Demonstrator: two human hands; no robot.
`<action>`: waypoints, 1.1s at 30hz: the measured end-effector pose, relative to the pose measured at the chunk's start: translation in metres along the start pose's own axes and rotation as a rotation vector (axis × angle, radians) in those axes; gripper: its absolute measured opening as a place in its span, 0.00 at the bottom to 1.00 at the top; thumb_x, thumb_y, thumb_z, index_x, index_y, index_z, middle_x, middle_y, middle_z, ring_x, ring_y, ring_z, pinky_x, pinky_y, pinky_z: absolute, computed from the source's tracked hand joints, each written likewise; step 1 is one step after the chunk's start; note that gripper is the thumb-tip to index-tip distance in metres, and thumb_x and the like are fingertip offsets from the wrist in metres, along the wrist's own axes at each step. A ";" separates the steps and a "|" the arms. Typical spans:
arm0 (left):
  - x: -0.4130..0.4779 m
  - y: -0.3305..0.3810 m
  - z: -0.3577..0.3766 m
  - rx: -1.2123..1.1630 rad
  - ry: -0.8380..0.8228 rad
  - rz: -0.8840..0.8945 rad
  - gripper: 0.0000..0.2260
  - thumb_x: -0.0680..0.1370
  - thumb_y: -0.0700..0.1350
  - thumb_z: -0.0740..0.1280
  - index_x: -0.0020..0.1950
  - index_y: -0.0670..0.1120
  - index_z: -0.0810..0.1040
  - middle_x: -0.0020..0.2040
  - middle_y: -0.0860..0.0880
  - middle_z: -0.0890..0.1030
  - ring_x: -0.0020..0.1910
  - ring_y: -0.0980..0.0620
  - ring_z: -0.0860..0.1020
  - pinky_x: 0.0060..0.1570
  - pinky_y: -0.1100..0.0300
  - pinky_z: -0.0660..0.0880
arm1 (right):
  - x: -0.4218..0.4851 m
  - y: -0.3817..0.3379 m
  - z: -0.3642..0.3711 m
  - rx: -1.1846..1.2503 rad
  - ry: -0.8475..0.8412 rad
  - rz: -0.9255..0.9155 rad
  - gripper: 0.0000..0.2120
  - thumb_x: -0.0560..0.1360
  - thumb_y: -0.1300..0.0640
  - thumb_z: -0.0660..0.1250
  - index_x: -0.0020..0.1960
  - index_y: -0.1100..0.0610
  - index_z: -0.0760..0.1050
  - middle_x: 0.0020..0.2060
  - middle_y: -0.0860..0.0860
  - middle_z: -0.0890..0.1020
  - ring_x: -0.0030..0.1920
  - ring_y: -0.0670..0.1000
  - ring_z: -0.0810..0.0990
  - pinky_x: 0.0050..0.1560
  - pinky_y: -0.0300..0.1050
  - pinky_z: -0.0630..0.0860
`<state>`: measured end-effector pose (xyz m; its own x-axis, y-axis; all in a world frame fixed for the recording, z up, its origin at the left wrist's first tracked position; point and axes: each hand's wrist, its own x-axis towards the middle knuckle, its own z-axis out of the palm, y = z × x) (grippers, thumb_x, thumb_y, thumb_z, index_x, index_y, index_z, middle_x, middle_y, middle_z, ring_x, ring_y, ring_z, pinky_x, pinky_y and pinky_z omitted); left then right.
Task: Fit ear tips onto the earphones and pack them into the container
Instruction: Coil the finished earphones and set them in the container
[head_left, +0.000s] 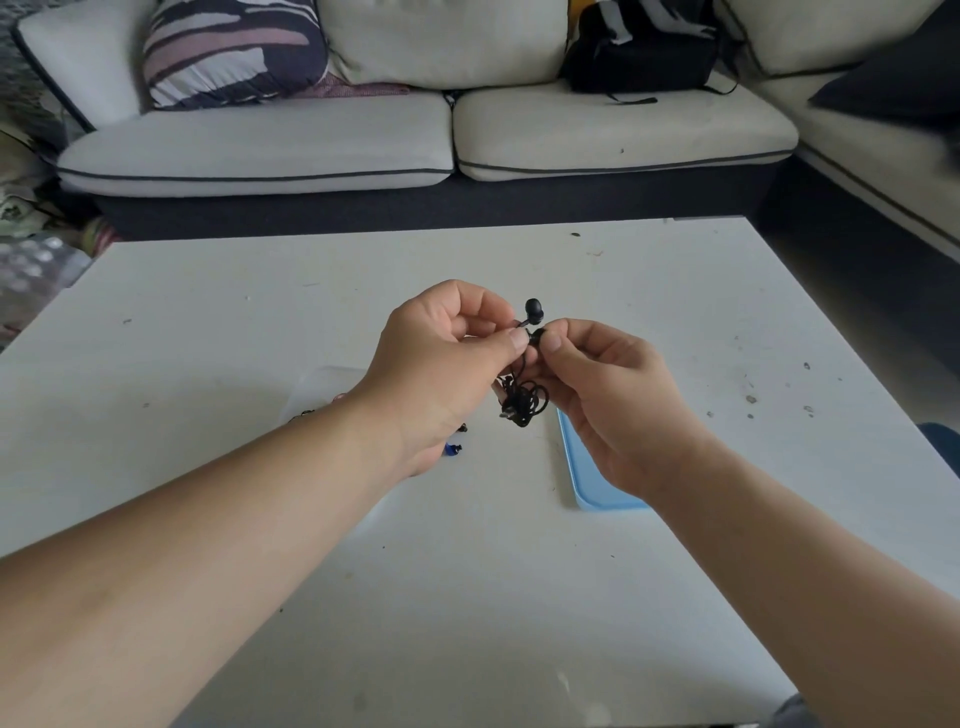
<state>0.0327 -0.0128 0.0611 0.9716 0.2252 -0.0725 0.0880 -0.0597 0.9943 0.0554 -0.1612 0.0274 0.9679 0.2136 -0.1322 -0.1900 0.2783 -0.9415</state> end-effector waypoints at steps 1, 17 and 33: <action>0.000 0.000 0.000 -0.002 0.004 0.002 0.08 0.77 0.33 0.73 0.47 0.45 0.80 0.42 0.46 0.84 0.44 0.46 0.88 0.57 0.46 0.83 | 0.000 0.000 0.000 0.003 -0.005 -0.004 0.08 0.83 0.66 0.63 0.47 0.64 0.79 0.40 0.57 0.84 0.46 0.58 0.83 0.61 0.56 0.80; 0.002 -0.001 -0.003 -0.002 0.051 -0.045 0.08 0.70 0.41 0.78 0.43 0.50 0.81 0.48 0.38 0.86 0.48 0.40 0.86 0.60 0.42 0.81 | -0.003 0.000 0.000 0.094 0.015 -0.015 0.05 0.80 0.65 0.68 0.48 0.66 0.82 0.43 0.63 0.85 0.47 0.61 0.83 0.59 0.57 0.80; 0.002 0.003 -0.014 -0.118 -0.132 -0.078 0.09 0.76 0.31 0.74 0.51 0.43 0.80 0.47 0.39 0.86 0.43 0.46 0.87 0.48 0.56 0.83 | 0.005 -0.015 -0.019 0.045 -0.239 0.105 0.05 0.74 0.65 0.70 0.48 0.64 0.82 0.47 0.63 0.85 0.49 0.58 0.85 0.51 0.47 0.83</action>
<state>0.0323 0.0007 0.0650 0.9839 0.0952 -0.1516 0.1454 0.0692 0.9870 0.0664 -0.1823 0.0352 0.8771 0.4575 -0.1462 -0.2996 0.2831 -0.9111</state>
